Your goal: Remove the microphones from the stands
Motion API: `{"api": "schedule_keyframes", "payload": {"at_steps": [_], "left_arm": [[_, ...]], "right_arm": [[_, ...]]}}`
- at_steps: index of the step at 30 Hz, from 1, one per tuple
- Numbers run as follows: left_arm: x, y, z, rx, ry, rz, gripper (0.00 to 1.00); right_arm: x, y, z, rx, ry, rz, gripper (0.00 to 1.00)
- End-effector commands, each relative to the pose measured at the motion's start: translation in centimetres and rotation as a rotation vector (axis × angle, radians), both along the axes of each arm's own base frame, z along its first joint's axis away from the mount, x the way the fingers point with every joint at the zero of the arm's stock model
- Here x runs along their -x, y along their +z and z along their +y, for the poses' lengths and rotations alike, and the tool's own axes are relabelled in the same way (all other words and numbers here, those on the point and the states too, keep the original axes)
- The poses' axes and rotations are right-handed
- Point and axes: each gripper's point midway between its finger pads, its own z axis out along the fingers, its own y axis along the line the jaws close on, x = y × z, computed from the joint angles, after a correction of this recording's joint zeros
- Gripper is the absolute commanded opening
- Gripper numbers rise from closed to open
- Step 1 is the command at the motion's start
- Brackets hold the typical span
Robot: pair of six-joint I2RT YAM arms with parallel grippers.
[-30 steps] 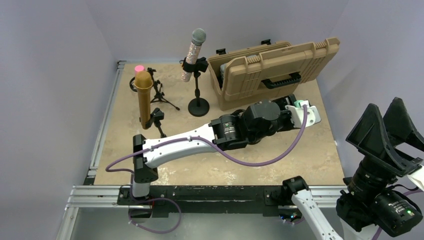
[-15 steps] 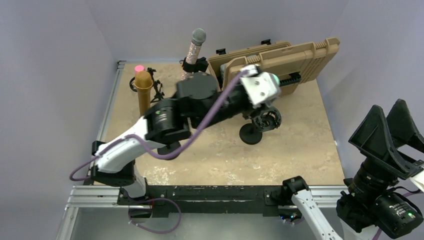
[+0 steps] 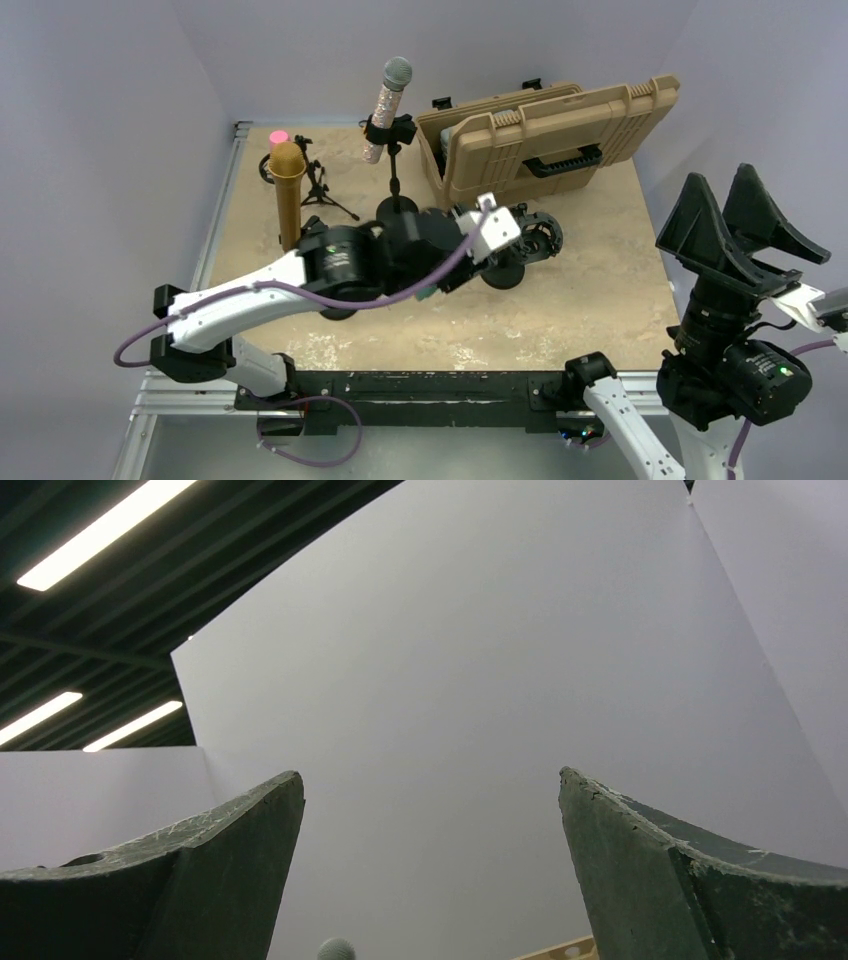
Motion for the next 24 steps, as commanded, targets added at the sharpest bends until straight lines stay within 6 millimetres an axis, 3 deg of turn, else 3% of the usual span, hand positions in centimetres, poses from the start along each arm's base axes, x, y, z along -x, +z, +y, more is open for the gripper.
{"api": "schedule_keyframes", "payload": {"at_steps": [1, 6, 13, 19, 24], "left_arm": [[-0.5, -8.2, 2.2, -0.172, 0.131, 0.061, 0.00], [-1.4, -15.2, 4.6, -0.305, 0.261, 0.064, 0.00], [-1.5, -22.5, 3.4, -0.357, 0.380, 0.345, 0.00], [-4.2, -26.2, 3.9, -0.336, 0.596, 0.560, 0.00], [-6.6, -28.4, 3.4, -0.206, 0.700, 0.752, 0.00]], "right_arm": [[-0.9, 0.3, 0.4, 0.008, 0.006, 0.001, 0.97], [-1.1, 0.1, 0.2, 0.002, -0.010, 0.008, 0.98], [-2.0, 0.3, 0.9, 0.021, 0.005, 0.019, 0.98], [-2.3, 0.0, 1.1, 0.028, 0.015, 0.032, 0.98], [-2.6, -0.2, 1.3, 0.036, 0.020, 0.044, 0.98]]}}
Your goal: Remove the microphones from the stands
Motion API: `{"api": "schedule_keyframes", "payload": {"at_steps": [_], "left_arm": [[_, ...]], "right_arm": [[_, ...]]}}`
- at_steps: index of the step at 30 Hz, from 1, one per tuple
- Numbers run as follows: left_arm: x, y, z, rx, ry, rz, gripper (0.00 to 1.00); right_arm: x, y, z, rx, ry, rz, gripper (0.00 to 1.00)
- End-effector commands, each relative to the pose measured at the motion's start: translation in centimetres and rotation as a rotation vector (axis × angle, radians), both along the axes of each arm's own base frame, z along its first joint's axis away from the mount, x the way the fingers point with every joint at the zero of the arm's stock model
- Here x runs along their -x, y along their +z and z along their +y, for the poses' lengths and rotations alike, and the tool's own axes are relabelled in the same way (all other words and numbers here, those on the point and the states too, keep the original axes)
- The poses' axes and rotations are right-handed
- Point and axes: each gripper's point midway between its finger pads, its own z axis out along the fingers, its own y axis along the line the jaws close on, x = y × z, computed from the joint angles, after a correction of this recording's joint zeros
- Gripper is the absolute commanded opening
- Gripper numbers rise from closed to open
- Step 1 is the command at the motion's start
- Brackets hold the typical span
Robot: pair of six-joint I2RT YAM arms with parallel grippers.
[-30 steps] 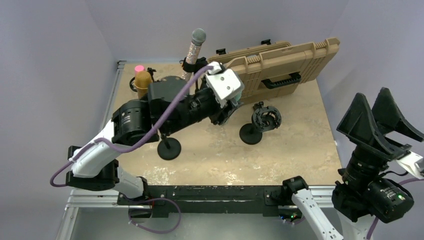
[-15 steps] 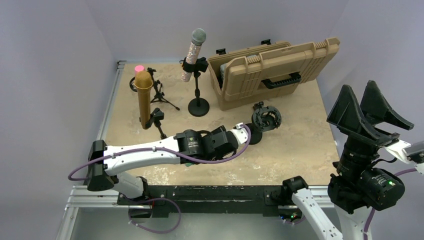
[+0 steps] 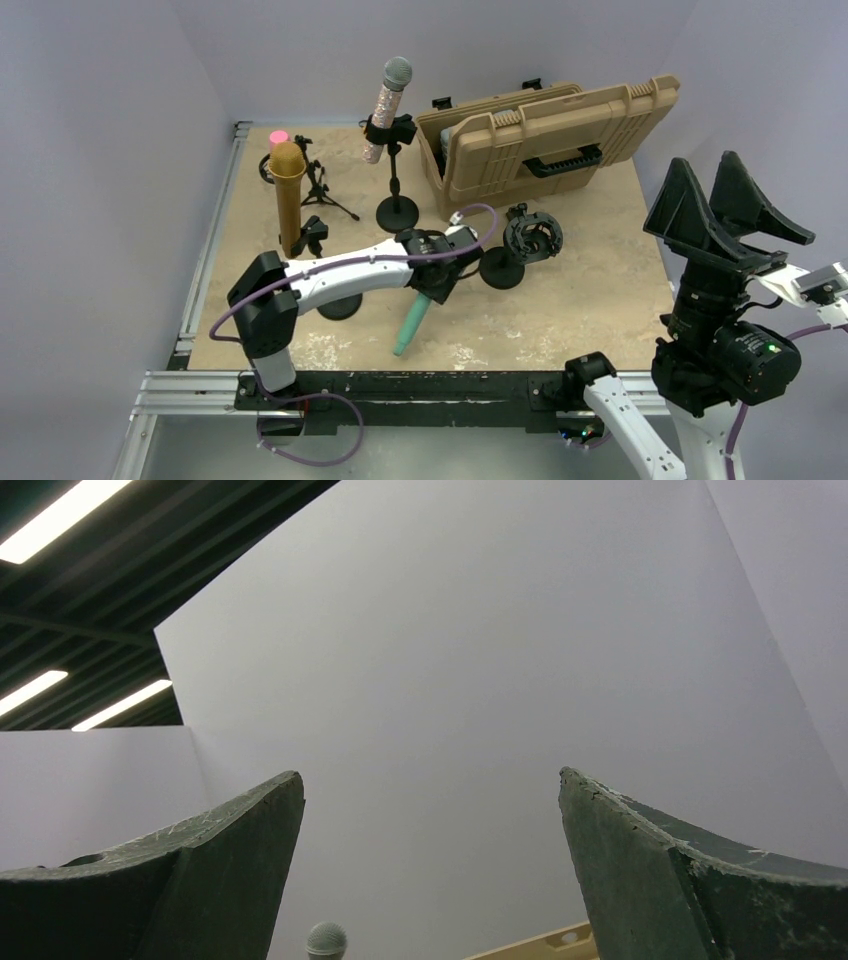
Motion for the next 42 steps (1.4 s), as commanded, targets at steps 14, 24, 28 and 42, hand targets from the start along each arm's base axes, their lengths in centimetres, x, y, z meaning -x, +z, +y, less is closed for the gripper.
{"api": "schedule_keyframes", "payload": {"at_steps": [14, 24, 28, 42], "left_arm": [[-7.0, -6.3, -3.7, 0.407, 0.463, 0.311, 0.20], [-6.9, -5.5, -2.1, 0.380, 0.467, 0.255, 0.99], [-6.3, -4.0, -1.5, 0.395, 0.432, 0.234, 1.00], [-3.8, 2.6, -3.4, 0.508, 0.029, 0.063, 1.00]], "right_arm": [[-8.4, -7.1, 3.4, 0.125, 0.041, 0.297, 0.97], [-12.2, -11.3, 5.1, 0.135, 0.096, 0.479, 0.97], [-13.5, -11.3, 5.7, 0.099, 0.133, 0.538, 0.97], [-16.0, -17.9, 8.6, 0.101, 0.265, 0.895, 0.82]]}}
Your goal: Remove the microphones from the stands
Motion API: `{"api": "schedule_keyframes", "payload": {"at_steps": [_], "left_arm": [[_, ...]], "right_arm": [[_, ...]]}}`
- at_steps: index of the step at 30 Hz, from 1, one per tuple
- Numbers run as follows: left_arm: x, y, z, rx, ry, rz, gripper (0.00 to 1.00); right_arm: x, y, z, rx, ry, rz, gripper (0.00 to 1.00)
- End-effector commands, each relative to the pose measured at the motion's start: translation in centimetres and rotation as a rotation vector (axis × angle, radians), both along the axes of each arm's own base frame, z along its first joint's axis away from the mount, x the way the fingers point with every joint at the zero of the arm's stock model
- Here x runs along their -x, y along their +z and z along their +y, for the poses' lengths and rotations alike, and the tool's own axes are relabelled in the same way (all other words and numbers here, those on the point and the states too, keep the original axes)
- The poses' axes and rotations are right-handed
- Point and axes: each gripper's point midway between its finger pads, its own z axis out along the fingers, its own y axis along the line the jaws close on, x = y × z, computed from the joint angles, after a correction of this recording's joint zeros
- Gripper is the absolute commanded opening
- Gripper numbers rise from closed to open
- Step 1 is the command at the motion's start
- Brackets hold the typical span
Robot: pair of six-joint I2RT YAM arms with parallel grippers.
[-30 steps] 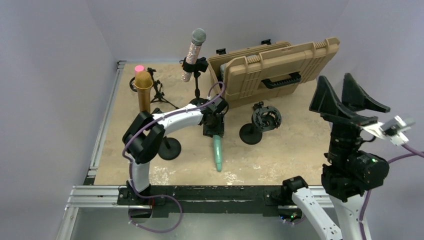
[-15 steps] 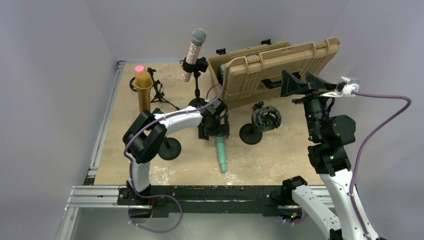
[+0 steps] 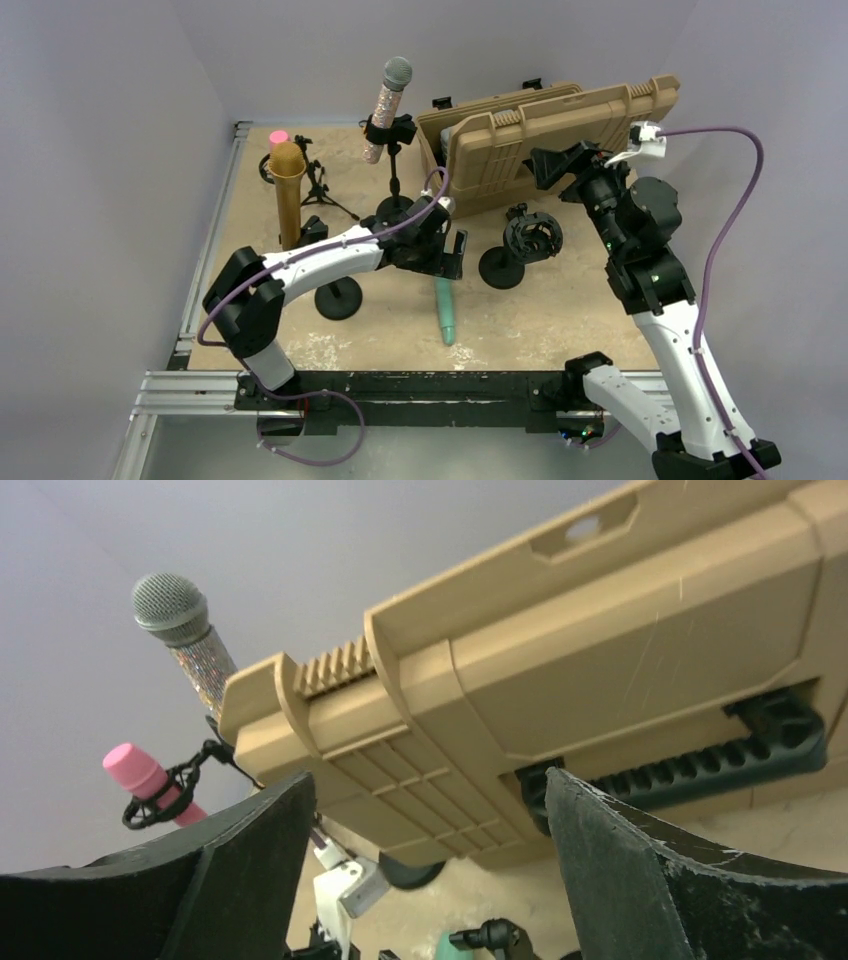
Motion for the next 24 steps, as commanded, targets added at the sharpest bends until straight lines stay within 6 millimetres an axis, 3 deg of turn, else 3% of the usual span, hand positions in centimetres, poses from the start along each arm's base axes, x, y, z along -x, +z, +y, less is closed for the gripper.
{"api": "schedule_keyframes", "payload": {"at_steps": [1, 10, 15, 18, 24], "left_arm": [[0.8, 3.6, -1.3, 0.105, -0.153, -0.114, 1.00], [4.7, 8.6, -4.0, 0.310, -0.395, -0.196, 0.96], [7.0, 14.1, -5.1, 0.510, -0.507, -0.282, 0.91], [6.4, 17.1, -5.0, 0.560, -0.490, -0.373, 0.88], [2.6, 21.6, -4.9, 0.562, -0.285, -0.485, 0.84]], "right_arm": [[0.5, -0.3, 0.2, -0.041, 0.008, 0.095, 0.82], [-0.9, -4.5, 1.4, 0.016, 0.049, 0.252, 0.74], [-1.7, -4.5, 1.7, 0.039, 0.062, 0.229, 0.72], [-2.1, -3.7, 2.2, 0.038, 0.084, 0.189, 0.72], [-1.4, 0.4, 1.8, 0.007, 0.074, 0.048, 0.72]]}}
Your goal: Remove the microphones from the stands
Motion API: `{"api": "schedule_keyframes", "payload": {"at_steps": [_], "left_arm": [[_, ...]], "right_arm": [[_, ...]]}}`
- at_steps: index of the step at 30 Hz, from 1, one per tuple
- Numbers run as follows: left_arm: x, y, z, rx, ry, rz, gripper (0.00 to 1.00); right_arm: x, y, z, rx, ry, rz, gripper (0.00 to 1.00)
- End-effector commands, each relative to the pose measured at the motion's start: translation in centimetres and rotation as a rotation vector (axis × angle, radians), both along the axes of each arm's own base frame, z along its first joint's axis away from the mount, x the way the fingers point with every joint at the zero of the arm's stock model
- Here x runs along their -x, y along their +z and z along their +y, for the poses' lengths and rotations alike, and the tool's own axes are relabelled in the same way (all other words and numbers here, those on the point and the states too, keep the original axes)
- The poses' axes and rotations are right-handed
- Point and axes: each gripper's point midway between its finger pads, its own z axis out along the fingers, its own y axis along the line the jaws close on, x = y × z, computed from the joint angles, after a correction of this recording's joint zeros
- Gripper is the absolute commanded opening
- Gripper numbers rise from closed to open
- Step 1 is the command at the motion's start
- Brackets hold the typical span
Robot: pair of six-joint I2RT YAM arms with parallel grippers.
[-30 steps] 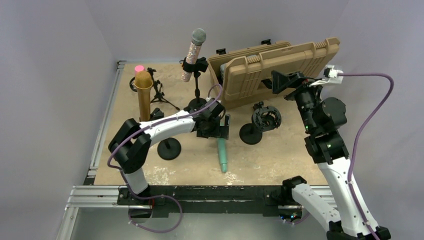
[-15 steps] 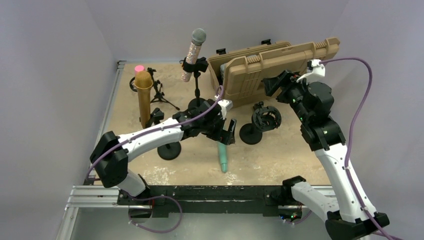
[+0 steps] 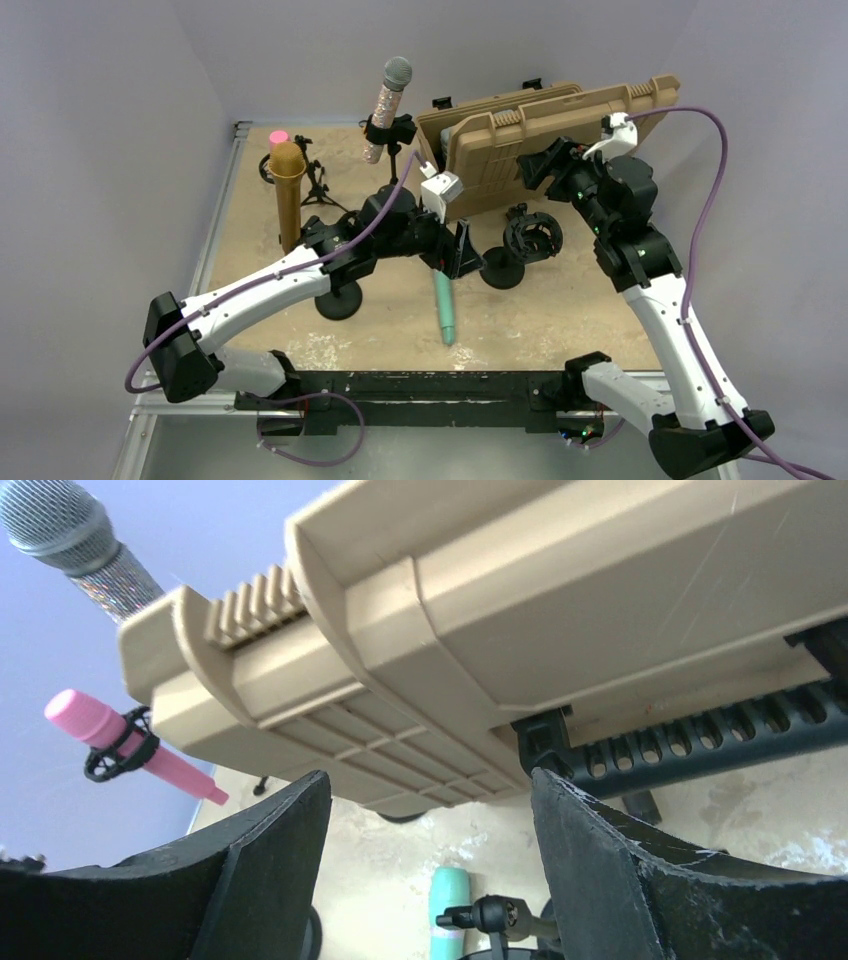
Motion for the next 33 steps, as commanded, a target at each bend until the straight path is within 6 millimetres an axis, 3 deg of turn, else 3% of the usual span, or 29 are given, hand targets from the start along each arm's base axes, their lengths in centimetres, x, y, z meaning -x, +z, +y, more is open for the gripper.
{"api": "schedule_keyframes", "payload": {"at_steps": [1, 5, 9, 12, 16, 20, 27, 30, 33], "left_arm": [[-3.5, 5.9, -0.7, 0.127, 0.167, -0.081, 0.84], [-5.7, 7.7, -1.5, 0.195, 0.272, -0.002, 0.79], [-8.1, 7.5, -1.7, 0.239, 0.425, 0.082, 0.73], [-9.1, 7.6, -2.9, 0.286, 0.447, 0.107, 0.72], [-9.7, 7.9, -5.2, 0.361, 0.402, 0.114, 0.80], [-10.0, 7.1, -6.9, 0.383, 0.361, 0.135, 0.79], [-11.0, 6.3, -7.8, 0.396, 0.378, 0.139, 0.85], [-10.7, 5.3, -7.4, 0.360, 0.437, 0.157, 0.81], [-9.9, 5.6, -6.8, 0.400, 0.493, 0.090, 0.85]], "right_arm": [[1.1, 6.6, -0.3, -0.039, 0.009, -0.215, 0.72], [3.2, 10.5, -0.7, -0.077, 0.022, -0.355, 0.72], [5.5, 13.5, -0.3, -0.128, 0.075, -0.478, 0.72], [5.9, 14.0, -0.6, -0.115, 0.068, -0.502, 0.72], [6.0, 14.8, -0.9, -0.092, 0.053, -0.531, 0.72], [6.3, 15.2, -1.0, -0.085, 0.053, -0.549, 0.72], [6.8, 15.2, -1.1, -0.085, 0.058, -0.558, 0.72], [6.9, 15.2, -1.0, -0.085, 0.061, -0.560, 0.72], [7.0, 15.4, -1.0, -0.086, 0.064, -0.566, 0.72]]}}
